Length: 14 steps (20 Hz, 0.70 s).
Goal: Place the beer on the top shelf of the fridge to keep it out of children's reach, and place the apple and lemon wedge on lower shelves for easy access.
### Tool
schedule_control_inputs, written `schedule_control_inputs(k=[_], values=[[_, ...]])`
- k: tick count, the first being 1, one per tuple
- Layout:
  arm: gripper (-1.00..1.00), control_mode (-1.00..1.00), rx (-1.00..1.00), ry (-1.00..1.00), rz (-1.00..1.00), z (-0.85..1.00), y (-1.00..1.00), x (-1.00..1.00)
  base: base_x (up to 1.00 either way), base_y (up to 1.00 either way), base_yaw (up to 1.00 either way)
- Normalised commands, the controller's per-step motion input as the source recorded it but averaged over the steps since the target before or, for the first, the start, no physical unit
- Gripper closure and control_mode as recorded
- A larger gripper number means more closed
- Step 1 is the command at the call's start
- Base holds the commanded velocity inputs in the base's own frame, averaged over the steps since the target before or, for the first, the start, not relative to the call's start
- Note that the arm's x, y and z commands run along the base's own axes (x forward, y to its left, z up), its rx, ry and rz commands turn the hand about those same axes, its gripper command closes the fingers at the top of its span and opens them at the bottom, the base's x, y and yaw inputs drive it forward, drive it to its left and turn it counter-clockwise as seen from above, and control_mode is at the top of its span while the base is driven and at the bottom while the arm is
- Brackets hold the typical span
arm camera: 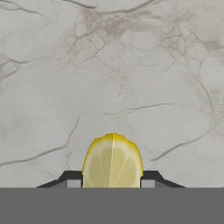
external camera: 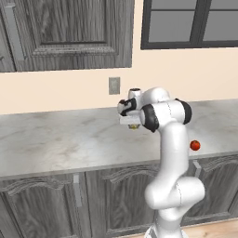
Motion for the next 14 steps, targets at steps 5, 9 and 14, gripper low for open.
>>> schedule_control_inputs(k=[5, 9, 14], values=[[1.0, -1.0, 0.0, 0.0, -0.05, 0.0, -0.34, -0.65, 0.0, 0.0, 0.0], [1.0, -1.0, 0.0, -0.01, -0.01, 0.24, -0.16, -0.73, 0.0, 0.0, 0.0], [1.0, -1.0, 0.0, -0.2, 0.0, 0.51, -0.14, -0.54, 0.0, 0.0, 0.0]])
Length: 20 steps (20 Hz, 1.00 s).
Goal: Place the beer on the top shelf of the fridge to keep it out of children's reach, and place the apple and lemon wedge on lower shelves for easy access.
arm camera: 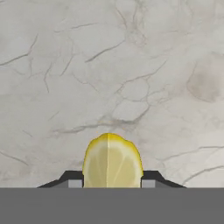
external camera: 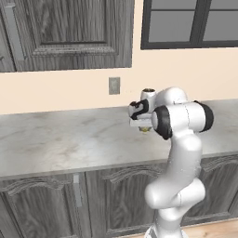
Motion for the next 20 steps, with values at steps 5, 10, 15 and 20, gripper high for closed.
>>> schedule_control_inputs(k=[5, 10, 15, 20], values=[[1.0, -1.0, 0.0, -0.19, 0.0, 0.56, -0.15, -0.48, 0.0, 0.0, 0.0], [1.0, -1.0, 0.0, -0.14, 0.0, 0.71, -0.08, -0.56, 0.0, 0.0, 0.0], [1.0, -1.0, 0.0, -0.14, 0.0, 0.8, 0.0, -0.73, 0.0, 0.0, 0.0], [1.0, -1.0, 0.0, -0.19, 0.0, 0.7, 0.0, -0.77, 0.0, 0.0, 0.0]])
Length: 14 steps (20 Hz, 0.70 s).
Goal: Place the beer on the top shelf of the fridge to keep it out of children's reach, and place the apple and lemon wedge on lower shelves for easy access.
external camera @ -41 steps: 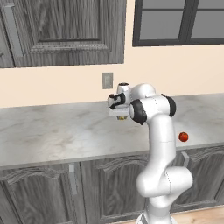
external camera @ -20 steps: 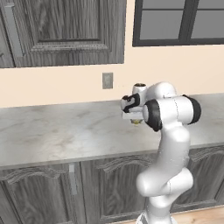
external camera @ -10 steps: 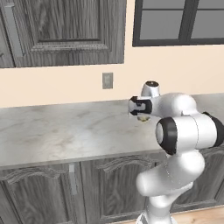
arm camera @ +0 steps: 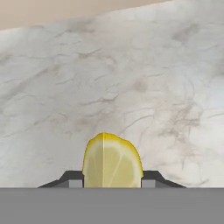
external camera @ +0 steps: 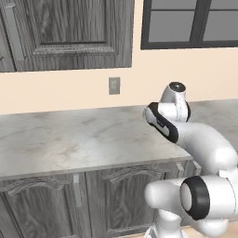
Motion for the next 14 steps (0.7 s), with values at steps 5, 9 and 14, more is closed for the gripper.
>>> schedule_control_inputs(k=[5, 9, 14], values=[[1.0, -1.0, 0.0, -0.22, 0.02, 0.64, 0.0, -0.85, 0.0, 0.0, 0.0], [1.0, -1.0, 0.0, -0.13, 0.07, 0.66, 0.0, -0.81, 0.0, 0.0, 0.0], [1.0, -1.0, -0.01, -0.01, 0.09, 0.66, 0.0, -0.51, 0.0, 0.0, 0.0]])
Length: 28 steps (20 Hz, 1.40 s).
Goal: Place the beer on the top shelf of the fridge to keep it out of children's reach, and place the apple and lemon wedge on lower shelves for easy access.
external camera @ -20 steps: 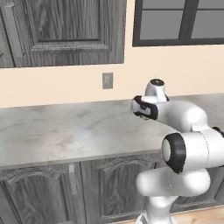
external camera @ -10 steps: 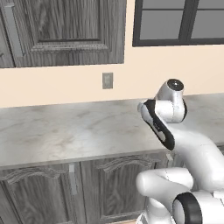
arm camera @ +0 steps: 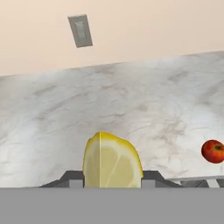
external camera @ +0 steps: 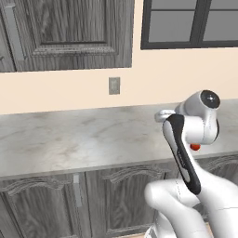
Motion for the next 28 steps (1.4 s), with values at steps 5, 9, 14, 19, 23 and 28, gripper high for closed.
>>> schedule_control_inputs(k=[5, 9, 14, 19, 23, 28], values=[[1.0, -1.0, -0.07, 0.0, 0.03, 0.51, 0.13, -0.33, 0.0, 0.0, 0.0], [1.0, -1.0, -0.08, 0.0, 0.0, 0.27, 0.08, -0.36, 0.0, 0.0, 0.0], [1.0, -1.0, -0.01, 0.0, 0.0, 0.05, 0.0, -0.34, 0.0, 0.0, 0.0], [1.0, -1.0, 0.0, 0.0, 0.0, 0.0, 0.0, -0.22, 0.0, 0.0, 0.0], [1.0, 1.0, 0.0, 0.0, 0.0, 0.0, 0.0, -0.09, -0.12, -0.06, -0.01], [1.0, 1.0, 0.0, 0.0, 0.0, 0.0, 0.0, 0.0, -0.2, -0.35, -0.09]])
